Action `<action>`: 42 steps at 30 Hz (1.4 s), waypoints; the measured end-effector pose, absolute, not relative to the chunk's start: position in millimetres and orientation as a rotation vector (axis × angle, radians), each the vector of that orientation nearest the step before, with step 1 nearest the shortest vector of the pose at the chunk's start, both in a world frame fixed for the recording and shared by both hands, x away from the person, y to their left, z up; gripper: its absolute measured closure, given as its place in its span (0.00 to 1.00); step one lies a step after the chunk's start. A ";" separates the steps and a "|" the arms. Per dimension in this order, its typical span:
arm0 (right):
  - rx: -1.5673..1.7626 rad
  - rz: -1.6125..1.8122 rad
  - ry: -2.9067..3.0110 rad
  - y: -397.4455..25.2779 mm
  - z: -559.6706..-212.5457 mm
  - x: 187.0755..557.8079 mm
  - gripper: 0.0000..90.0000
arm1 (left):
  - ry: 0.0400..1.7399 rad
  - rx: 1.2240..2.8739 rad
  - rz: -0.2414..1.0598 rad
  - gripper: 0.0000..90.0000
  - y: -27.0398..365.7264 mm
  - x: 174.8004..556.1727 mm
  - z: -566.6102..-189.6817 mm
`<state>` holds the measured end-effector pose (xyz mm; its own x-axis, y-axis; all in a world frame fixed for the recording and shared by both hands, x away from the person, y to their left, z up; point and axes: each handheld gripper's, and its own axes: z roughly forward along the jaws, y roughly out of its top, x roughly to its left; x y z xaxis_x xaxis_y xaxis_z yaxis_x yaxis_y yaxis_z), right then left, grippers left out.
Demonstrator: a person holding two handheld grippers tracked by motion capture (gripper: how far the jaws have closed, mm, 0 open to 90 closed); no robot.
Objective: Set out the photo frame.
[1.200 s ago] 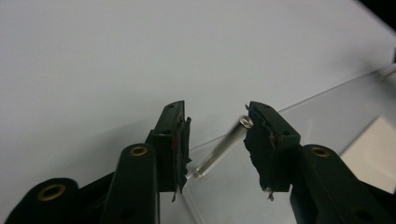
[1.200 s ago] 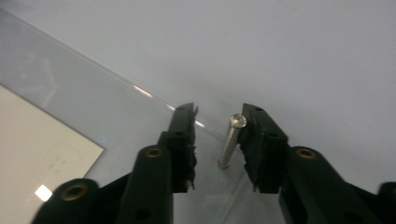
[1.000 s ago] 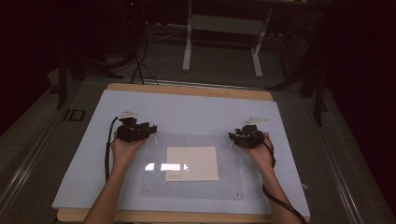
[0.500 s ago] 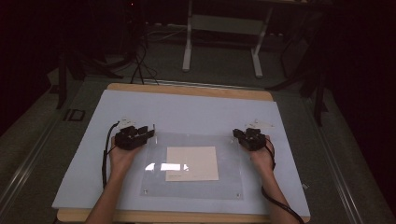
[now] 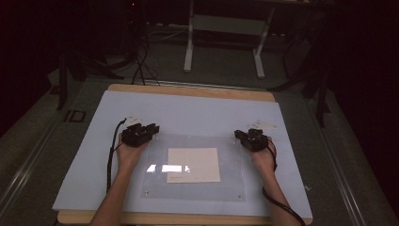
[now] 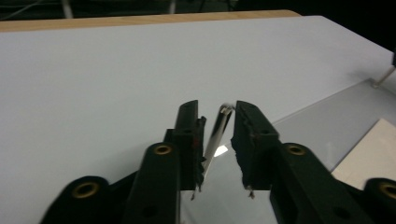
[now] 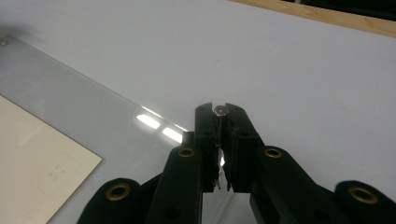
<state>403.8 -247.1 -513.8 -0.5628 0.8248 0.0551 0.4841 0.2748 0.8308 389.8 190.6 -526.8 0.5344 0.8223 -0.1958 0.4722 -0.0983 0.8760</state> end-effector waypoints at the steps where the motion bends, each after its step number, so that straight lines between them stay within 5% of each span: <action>1: 1.184 1.198 2.163 -247.1 -513.8 403.8 0.94 | 1.088 1.742 0.425 0.85 190.6 389.8 -526.8; 4: 1.186 1.223 2.168 -249.1 -514.3 405.2 0.94 | 1.099 1.743 0.414 0.90 190.3 393.0 -526.8; 11: 1.188 1.228 2.166 -249.1 -514.8 405.5 0.94 | 1.091 1.761 0.423 0.84 188.4 393.0 -529.5; 19: 1.201 1.247 2.163 -249.6 -515.8 406.1 0.94 | 1.115 1.756 0.425 0.91 187.7 393.3 -532.9; 42: 1.287 1.253 2.219 -252.5 -511.7 415.1 0.93 | 1.171 1.748 0.316 0.90 191.8 401.7 -531.3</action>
